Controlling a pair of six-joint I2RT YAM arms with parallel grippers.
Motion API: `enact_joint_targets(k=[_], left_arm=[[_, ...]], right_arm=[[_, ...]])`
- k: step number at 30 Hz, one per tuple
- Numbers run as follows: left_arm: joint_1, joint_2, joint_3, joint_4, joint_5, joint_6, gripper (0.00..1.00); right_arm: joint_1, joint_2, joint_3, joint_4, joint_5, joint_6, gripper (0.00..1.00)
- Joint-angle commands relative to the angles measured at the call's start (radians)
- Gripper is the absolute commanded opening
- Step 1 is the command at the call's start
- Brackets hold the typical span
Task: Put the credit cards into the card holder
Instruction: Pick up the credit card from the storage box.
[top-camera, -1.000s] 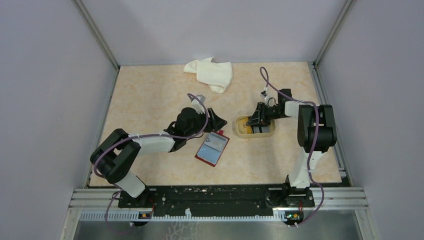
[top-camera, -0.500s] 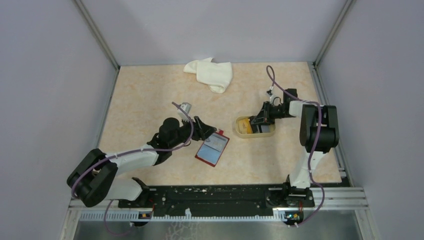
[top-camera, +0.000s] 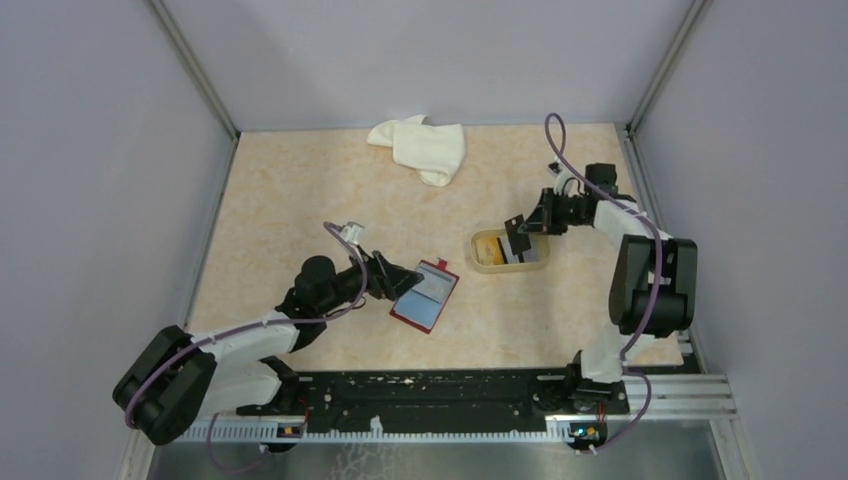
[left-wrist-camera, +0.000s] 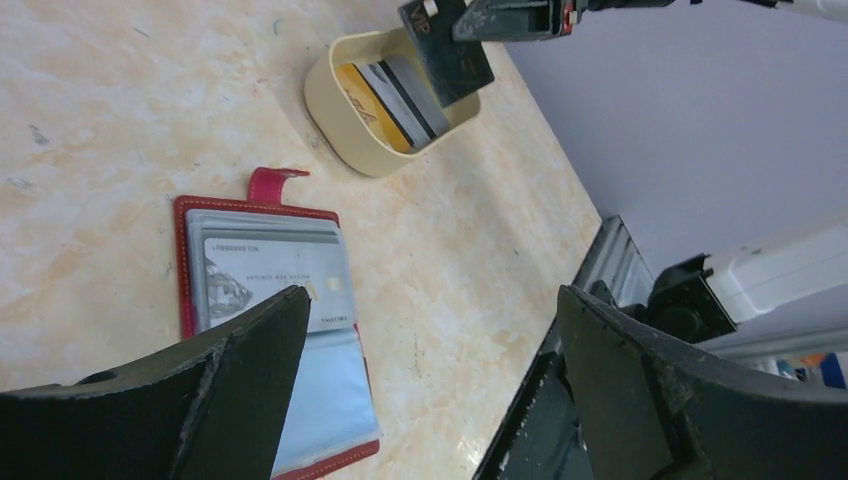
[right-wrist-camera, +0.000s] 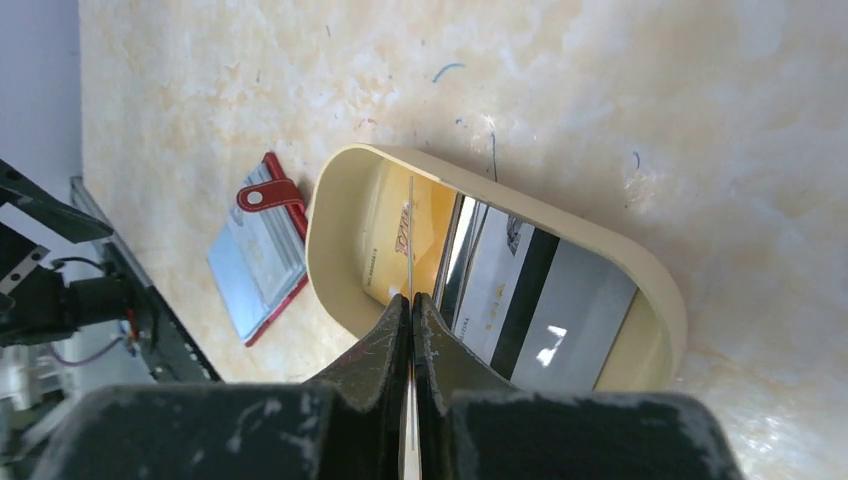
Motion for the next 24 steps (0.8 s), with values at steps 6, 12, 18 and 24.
enact_joint_targets(k=[6,12,18,24], left_arm=[[0.013,0.013,-0.134,0.382,0.228,-0.12,0.96],[-0.039,0.096,-0.174,0.652,0.238,-0.11,0.95],[-0.148,0.232,-0.14,0.853,0.11,-0.029,0.94],[-0.179,0.451,-0.053,1.047,0.075,-0.042,0.9]], right_arm=[[-0.007,-0.242,0.035,0.0,-0.136,-0.175,0.0],[0.054,-0.295,0.001,0.059,-0.42,-0.104,0.0],[0.204,-0.358,-0.199,0.577,-0.557,0.327,0.0],[0.243,-0.415,-0.32,0.948,-0.56,0.545,0.0]])
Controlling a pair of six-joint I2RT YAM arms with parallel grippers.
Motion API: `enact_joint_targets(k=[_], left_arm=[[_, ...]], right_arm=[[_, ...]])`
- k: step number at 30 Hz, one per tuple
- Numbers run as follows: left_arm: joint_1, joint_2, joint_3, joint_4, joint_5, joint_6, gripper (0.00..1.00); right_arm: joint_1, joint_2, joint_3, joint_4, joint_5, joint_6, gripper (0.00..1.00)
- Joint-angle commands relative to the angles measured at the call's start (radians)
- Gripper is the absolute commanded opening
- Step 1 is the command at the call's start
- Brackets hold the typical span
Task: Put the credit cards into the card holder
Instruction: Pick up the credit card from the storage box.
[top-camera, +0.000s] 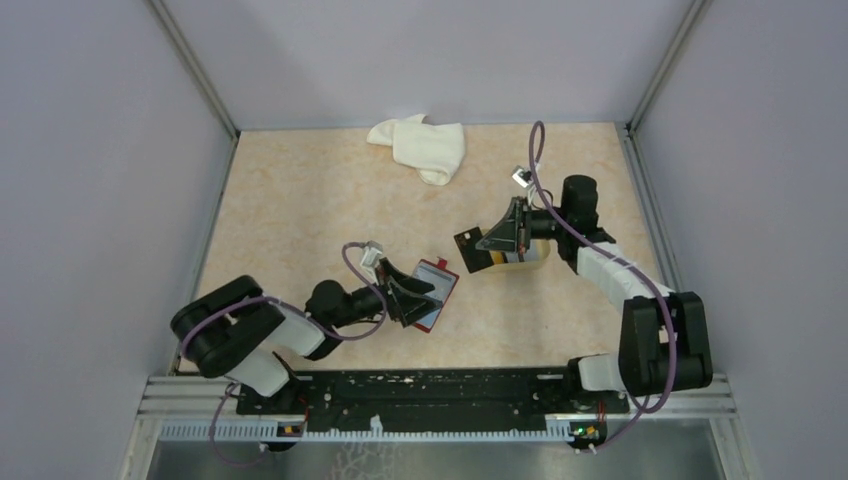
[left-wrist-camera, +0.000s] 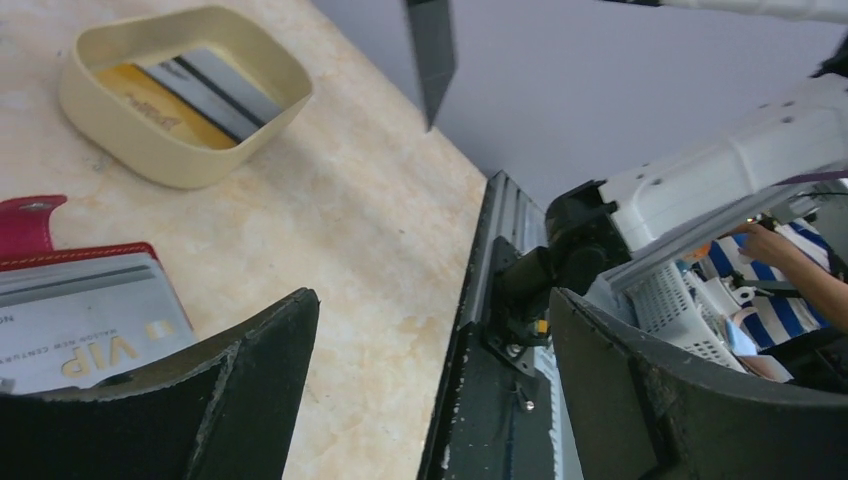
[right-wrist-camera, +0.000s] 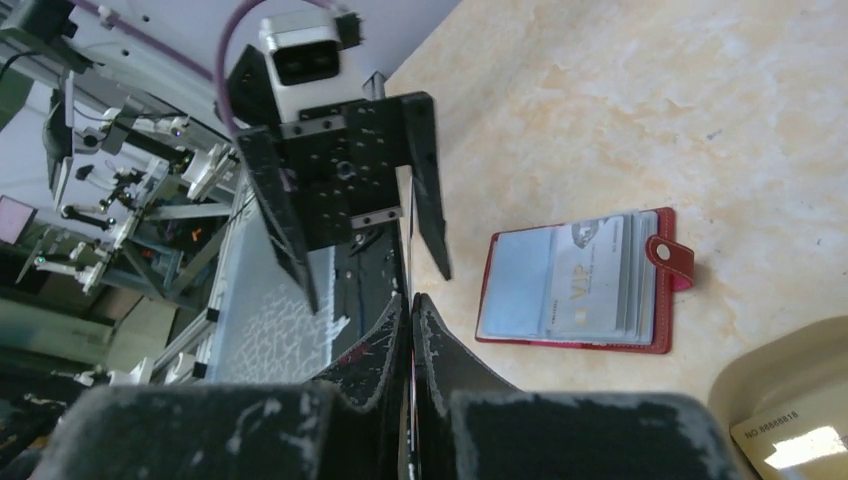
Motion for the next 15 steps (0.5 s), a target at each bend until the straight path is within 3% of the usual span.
enact_joint_targets(k=[1,12,15], left_arm=[[-0.023,0.137,0.104,0.282,-0.039,0.012,0.9],[-0.039,0.267,0.317,0.282,0.012,-0.051,0.67],[-0.039,0.276,0.327,0.283,0.008,-0.058,0.49]], right_arm=[[0.023,-0.059,-0.013,0.328,-0.061,0.182,0.0],[0.115,-0.016,-0.005,0.305,-0.049,0.165,0.0],[0.131,-0.012,0.003,0.238,-0.05,0.107,0.0]])
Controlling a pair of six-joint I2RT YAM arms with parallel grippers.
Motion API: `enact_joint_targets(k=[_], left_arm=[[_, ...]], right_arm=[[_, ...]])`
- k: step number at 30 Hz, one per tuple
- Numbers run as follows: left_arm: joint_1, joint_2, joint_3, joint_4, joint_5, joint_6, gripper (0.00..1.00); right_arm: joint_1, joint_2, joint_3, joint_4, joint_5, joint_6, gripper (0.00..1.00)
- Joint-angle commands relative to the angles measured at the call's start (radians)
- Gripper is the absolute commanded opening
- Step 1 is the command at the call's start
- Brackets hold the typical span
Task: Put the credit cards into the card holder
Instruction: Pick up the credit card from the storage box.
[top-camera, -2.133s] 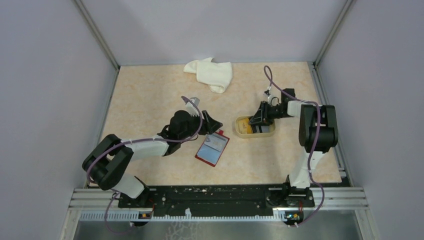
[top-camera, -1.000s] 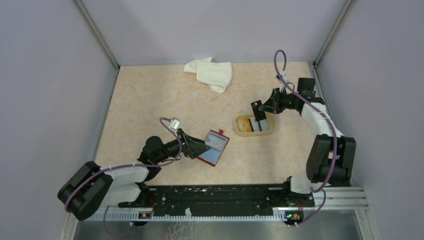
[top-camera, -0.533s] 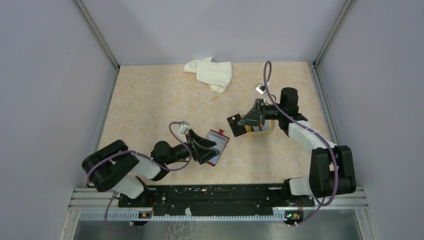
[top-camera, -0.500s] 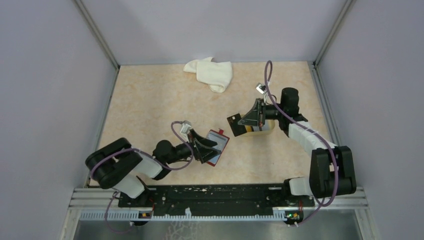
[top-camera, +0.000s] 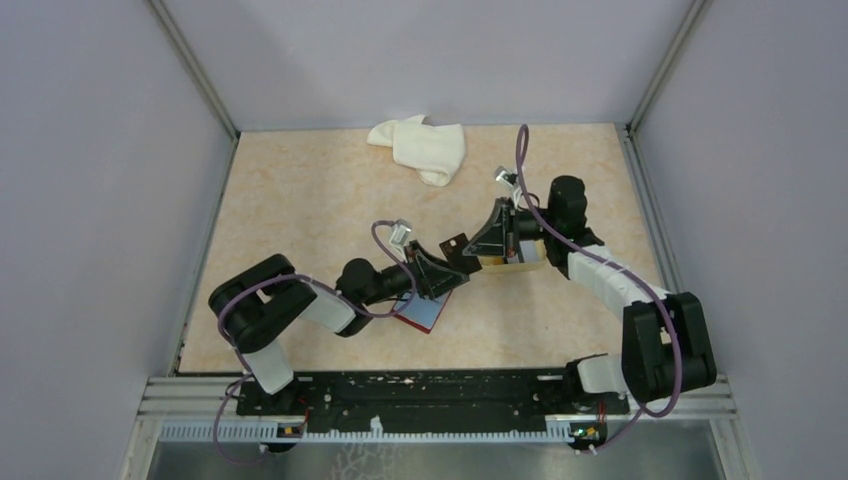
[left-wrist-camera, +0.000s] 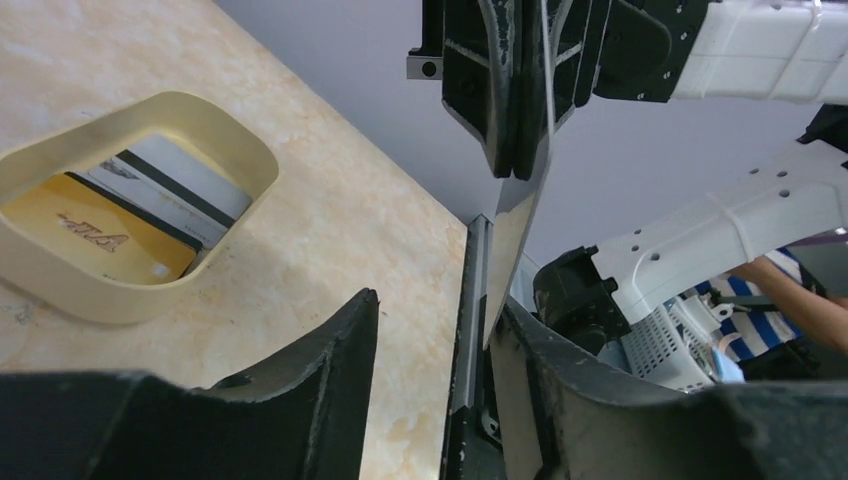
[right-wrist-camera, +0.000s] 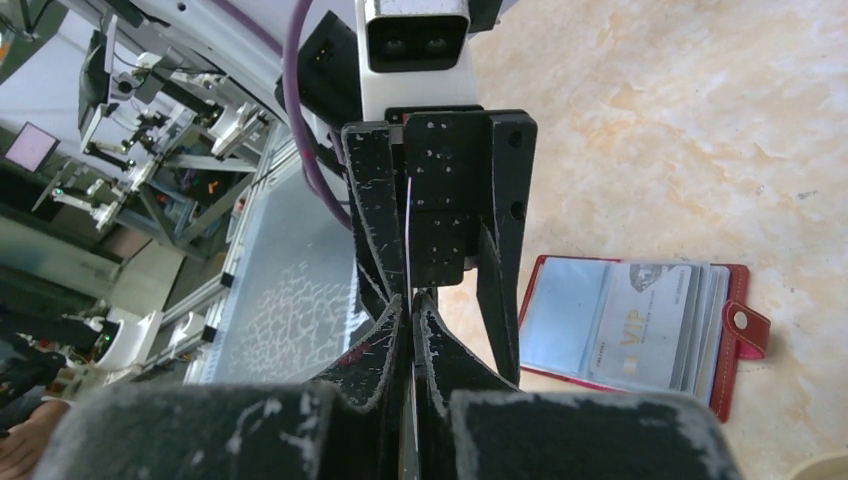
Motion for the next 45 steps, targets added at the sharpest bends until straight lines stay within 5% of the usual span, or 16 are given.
enact_joint_targets(k=[1,4,7,12,17,26,28,33,45], left_arm=[[-0.007,0.019,0.024,0.282,0.004,-0.023,0.4],[-0.006,0.017,0.014,0.281,-0.015,-0.013,0.0],[0.002,0.007,-0.011,0.279,0.012,-0.009,0.0],[0.05,-0.051,-0.077,0.144,0.191,-0.01,0.0],[0.077,-0.154,-0.06,-0.278,0.37,0.098,0.0],[0.079,-0.231,0.04,-0.724,0.453,0.301,0.0],[0.078,-0.229,0.052,-0.737,0.452,0.312,0.0],[0.078,-0.233,0.067,-0.761,0.449,0.324,0.0],[0.085,-0.299,0.032,-0.795,0.427,0.342,0.0]], right_arm=[[0.028,0.005,0.025,-0.039,-0.019,-0.091,0.0],[0.035,-0.002,0.053,-0.18,-0.004,-0.215,0.0],[0.036,-0.004,0.124,-0.452,0.019,-0.448,0.05],[0.036,0.026,0.301,-0.984,0.102,-0.932,0.42],[0.052,0.062,0.312,-1.053,0.117,-0.99,0.47],[0.151,0.115,0.33,-1.121,0.134,-1.071,0.47],[0.18,0.125,0.33,-1.118,0.14,-1.07,0.44],[0.21,0.145,0.346,-1.134,0.169,-1.075,0.18],[0.21,0.141,0.361,-1.15,0.176,-1.062,0.18]])
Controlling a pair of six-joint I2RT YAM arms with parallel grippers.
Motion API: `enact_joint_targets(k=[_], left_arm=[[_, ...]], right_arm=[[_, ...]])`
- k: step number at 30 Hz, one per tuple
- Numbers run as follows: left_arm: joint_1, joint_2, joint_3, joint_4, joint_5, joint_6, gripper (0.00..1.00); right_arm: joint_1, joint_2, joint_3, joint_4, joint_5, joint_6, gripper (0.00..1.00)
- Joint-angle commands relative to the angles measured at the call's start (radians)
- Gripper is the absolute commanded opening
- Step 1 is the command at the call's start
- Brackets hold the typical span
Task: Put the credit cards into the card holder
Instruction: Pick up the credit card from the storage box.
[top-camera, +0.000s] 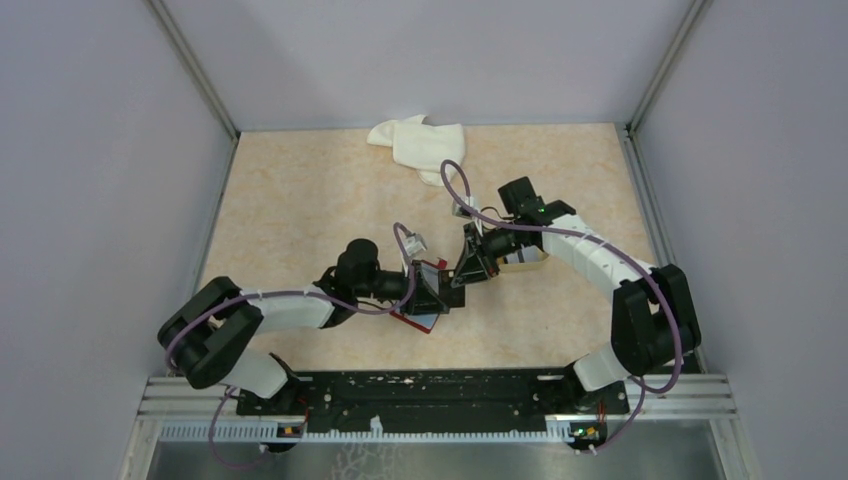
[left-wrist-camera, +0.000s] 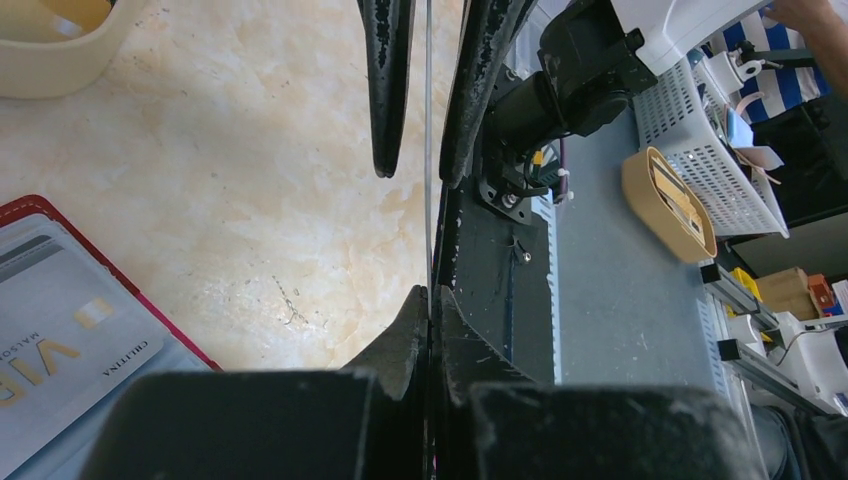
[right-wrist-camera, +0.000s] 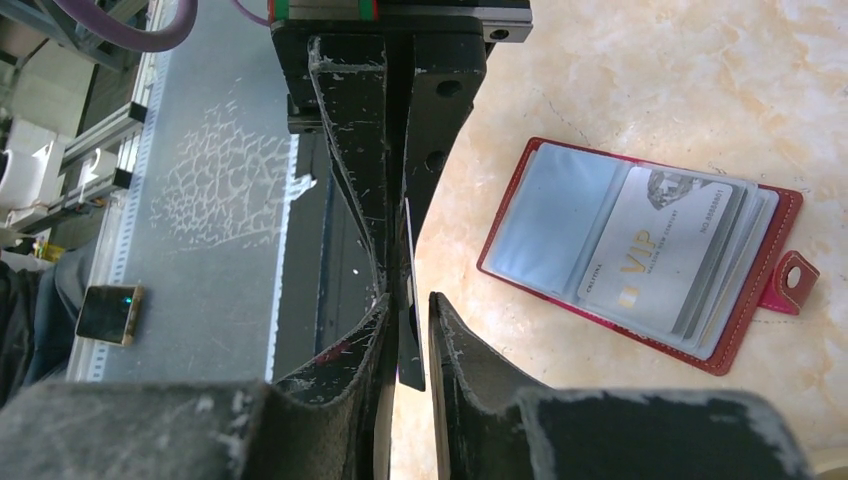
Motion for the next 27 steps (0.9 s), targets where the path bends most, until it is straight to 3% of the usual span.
enact_joint_targets(k=[1,14,16,18,21,22,24,27], left_arm=[[0.004,-0.032,-0.009,-0.026,0.006,0.04,0.0],[0.004,-0.048,0.016,-0.134,0.014,0.091,0.0],[0.004,-0.054,0.021,-0.155,0.01,0.1,0.0],[0.004,-0.06,0.023,-0.162,0.006,0.104,0.0],[0.004,-0.077,0.021,-0.165,-0.01,0.098,0.01],[0.005,-0.086,0.017,-0.163,-0.026,0.092,0.06],[0.012,-0.121,-0.004,-0.156,-0.08,0.07,0.28],[0.033,-0.215,-0.083,-0.149,-0.199,0.025,0.51]], right_arm=[[0.009,-0.006,0.049,0.0,-0.034,-0.015,0.17],[0.008,-0.016,0.05,0.002,-0.05,-0.006,0.18],[0.007,-0.015,0.049,0.001,-0.048,-0.008,0.14],[0.008,-0.015,0.047,-0.001,-0.049,-0.011,0.0],[0.009,-0.009,0.05,-0.016,-0.05,-0.024,0.0],[0.008,-0.008,0.052,-0.017,-0.044,-0.023,0.0],[0.008,-0.011,0.052,-0.002,-0.023,-0.003,0.0],[0.001,-0.021,0.034,0.076,0.014,0.086,0.0]])
